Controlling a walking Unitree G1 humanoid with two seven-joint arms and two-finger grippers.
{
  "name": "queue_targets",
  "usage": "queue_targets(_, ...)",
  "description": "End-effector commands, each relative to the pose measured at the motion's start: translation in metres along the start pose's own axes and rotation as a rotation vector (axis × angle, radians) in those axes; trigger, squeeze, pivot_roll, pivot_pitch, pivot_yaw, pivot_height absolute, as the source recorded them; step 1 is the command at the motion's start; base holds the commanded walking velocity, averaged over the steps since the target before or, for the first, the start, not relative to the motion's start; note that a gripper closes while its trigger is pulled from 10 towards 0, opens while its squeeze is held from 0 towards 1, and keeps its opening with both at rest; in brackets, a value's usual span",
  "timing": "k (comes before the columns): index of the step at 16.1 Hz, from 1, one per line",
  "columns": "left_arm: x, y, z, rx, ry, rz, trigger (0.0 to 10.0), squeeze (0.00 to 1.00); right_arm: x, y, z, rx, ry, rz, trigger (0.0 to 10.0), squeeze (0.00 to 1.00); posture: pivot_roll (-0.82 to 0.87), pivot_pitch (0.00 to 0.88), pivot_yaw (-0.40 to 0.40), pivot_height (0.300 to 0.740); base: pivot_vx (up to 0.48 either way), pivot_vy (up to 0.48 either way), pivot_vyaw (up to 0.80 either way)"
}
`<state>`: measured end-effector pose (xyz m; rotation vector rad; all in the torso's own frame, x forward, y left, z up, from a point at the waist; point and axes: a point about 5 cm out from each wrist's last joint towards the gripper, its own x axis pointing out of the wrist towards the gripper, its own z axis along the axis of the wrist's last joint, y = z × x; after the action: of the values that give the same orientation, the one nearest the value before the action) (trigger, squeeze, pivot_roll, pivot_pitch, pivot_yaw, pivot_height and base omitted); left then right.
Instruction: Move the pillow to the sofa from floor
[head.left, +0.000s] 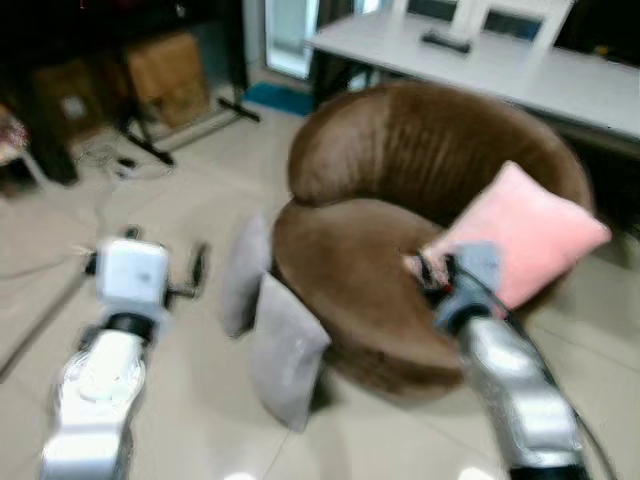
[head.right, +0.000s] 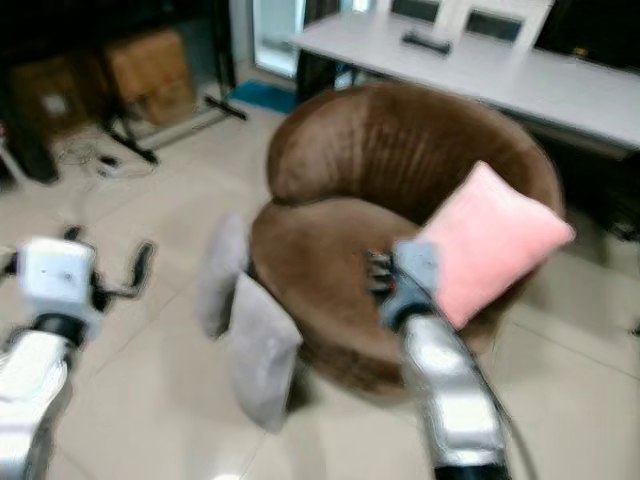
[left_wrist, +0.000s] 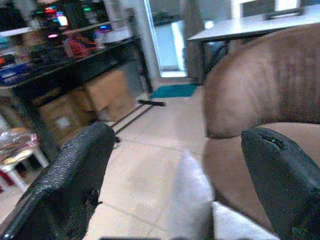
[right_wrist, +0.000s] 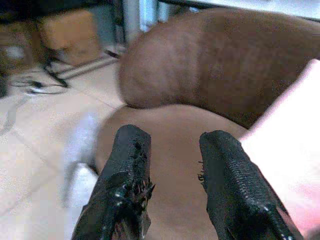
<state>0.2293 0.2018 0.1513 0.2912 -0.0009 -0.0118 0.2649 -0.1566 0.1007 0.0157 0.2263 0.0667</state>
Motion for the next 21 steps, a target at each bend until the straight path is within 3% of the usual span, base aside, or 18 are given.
queue_targets(1,-0.001,0.006,0.002,0.016,-0.006,0.009,10.0,0.0,0.002,0.009,0.007,-0.002,-0.035,0.025,10.0,0.0,0.16,0.0,-0.039,0.735,0.341,0.0,0.0)
queue_targets(7,-0.002,0.005,0.002,0.018,-0.009,-0.002,10.0,0.0,0.001,0.019,0.006,-0.077,-0.034,0.102,10.0,0.0,0.16,0.0,-0.048,0.735,0.341,0.0,0.67)
queue_targets(10,-0.002,0.004,0.001,0.018,-0.009,0.001,10.0,0.0,0.002,0.016,0.007,-0.002,-0.037,0.075,10.0,0.0,0.16,0.0,-0.052,0.735,0.338,0.0,0.27)
queue_targets(18,-0.003,0.003,0.001,0.016,-0.008,0.012,10.0,0.0,0.003,0.015,0.008,-0.011,-0.042,0.103,10.0,0.0,0.15,0.0,-0.066,0.735,0.316,0.0,0.0)
queue_targets(21,-0.003,0.004,0.0,0.008,-0.018,0.026,10.0,0.0,0.003,0.014,0.006,0.052,-0.033,0.098,10.0,0.0,0.15,0.0,-0.067,0.725,0.099,0.0,0.0)
